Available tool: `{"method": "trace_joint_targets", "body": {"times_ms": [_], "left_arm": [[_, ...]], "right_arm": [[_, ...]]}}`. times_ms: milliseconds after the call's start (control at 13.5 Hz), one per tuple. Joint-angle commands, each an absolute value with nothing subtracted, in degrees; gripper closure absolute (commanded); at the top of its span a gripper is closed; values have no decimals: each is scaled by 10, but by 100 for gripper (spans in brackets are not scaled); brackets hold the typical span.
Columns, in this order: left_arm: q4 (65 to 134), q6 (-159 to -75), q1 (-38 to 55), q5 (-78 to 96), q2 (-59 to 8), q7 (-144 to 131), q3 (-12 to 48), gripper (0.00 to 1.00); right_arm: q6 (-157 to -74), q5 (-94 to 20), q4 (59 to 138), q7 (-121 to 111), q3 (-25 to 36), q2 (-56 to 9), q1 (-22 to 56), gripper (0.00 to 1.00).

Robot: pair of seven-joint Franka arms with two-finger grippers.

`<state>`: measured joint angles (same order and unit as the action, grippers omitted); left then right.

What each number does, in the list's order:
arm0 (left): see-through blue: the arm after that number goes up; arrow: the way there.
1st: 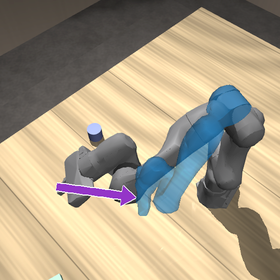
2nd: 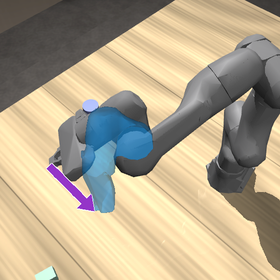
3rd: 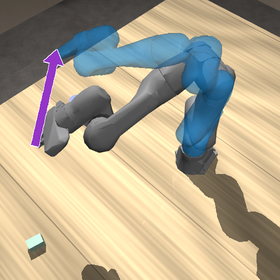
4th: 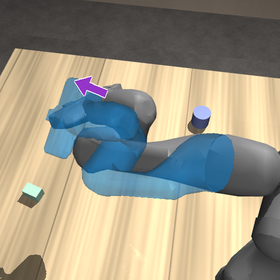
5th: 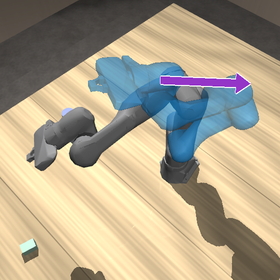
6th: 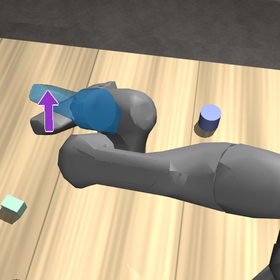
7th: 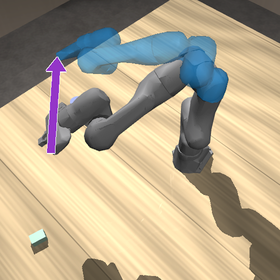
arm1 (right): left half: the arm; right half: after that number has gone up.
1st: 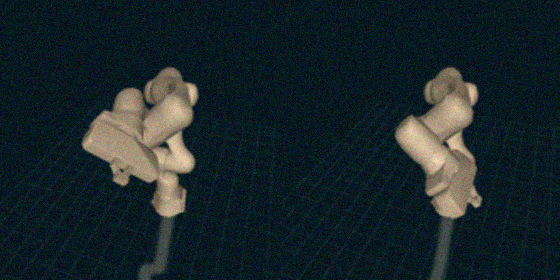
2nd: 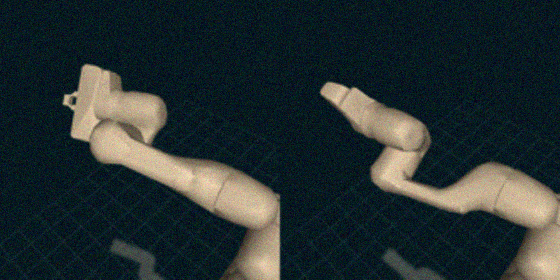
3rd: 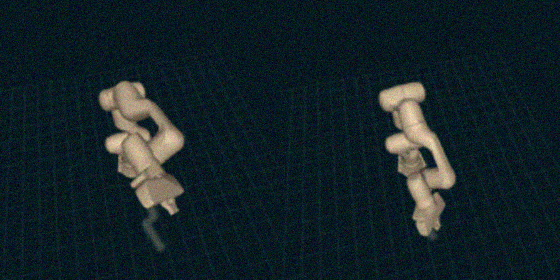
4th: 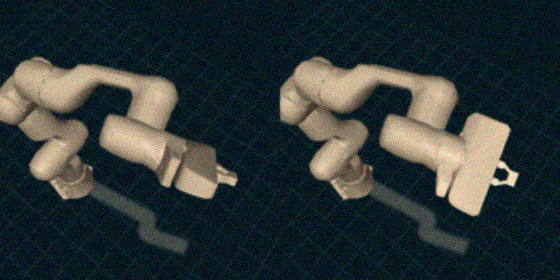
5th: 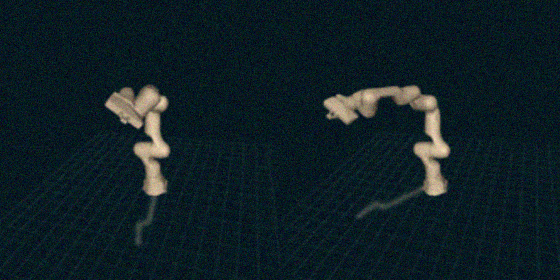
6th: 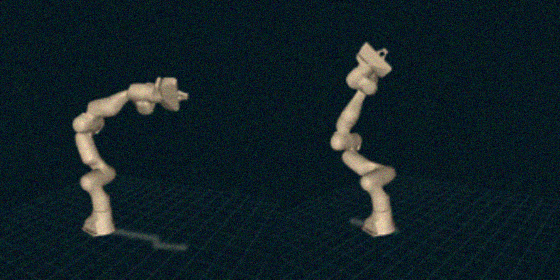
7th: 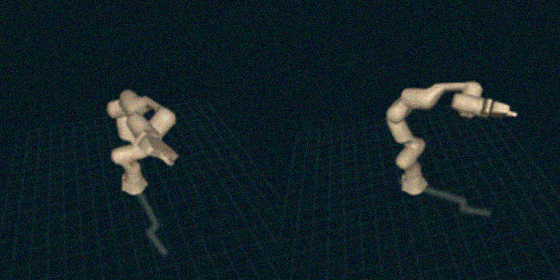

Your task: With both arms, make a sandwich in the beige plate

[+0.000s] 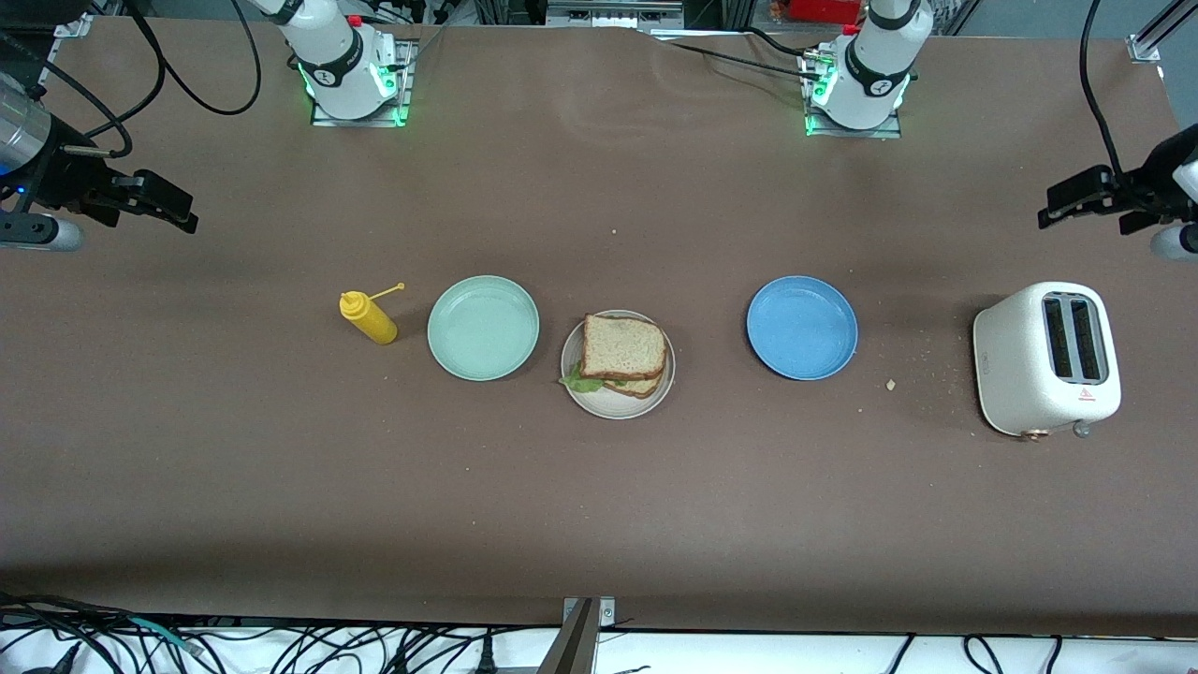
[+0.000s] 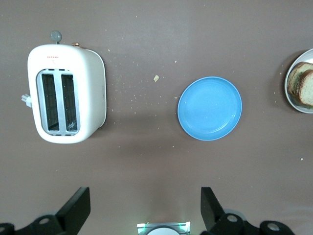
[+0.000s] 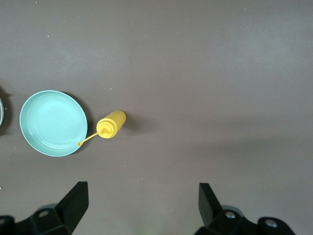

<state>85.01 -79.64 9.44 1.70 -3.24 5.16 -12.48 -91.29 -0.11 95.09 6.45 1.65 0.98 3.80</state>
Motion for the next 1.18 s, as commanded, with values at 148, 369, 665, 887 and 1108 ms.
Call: {"method": "trace_joint_targets", "body": {"times_ms": [148, 369, 665, 887, 1108], "left_arm": [[890, -820, 84, -4, -7, 29, -109, 0], [892, -844, 77, 3, -8, 31, -105, 0], [891, -863, 76, 2, -25, 30, -98, 0], [891, -862, 77, 2, -25, 29, -98, 0], [891, -873, 74, -1, -26, 30, -100, 0]], "right_arm": [[-904, 0, 932, 60, 16, 0, 33, 0], [-904, 0, 931, 60, 16, 0, 34, 0], [-903, -1, 928, 58, 17, 0, 33, 0], [-899, -2, 927, 64, 17, 3, 34, 0], [-897, -1, 927, 65, 16, 4, 34, 0]]}}
